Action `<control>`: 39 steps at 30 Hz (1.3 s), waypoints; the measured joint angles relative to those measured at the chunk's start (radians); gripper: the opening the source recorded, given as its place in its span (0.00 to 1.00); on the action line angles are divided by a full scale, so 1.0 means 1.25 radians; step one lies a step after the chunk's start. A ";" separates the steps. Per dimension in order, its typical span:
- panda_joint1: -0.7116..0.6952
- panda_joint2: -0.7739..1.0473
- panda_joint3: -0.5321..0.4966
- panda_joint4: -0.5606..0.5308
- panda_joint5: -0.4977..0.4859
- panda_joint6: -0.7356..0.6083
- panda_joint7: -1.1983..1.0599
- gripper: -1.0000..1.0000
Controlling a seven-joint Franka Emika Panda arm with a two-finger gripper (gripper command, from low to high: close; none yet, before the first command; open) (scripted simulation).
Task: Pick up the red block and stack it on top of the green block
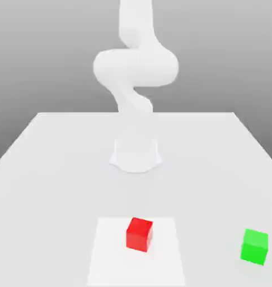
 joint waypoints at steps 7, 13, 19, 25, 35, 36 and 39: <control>0.022 0.219 -0.014 -0.122 0.072 0.124 0.036 0.50; 0.023 0.398 0.006 -0.224 0.087 0.229 0.098 0.50; 0.006 0.563 0.019 -0.324 -0.004 0.337 0.233 0.50; 0.009 0.722 0.012 -0.318 -0.033 0.469 0.263 0.50; 0.007 0.750 0.014 -0.314 -0.035 0.494 0.266 0.00; 0.007 0.728 0.014 -0.317 -0.036 0.474 0.266 0.00; 0.006 0.651 0.015 -0.328 -0.035 0.409 0.265 0.00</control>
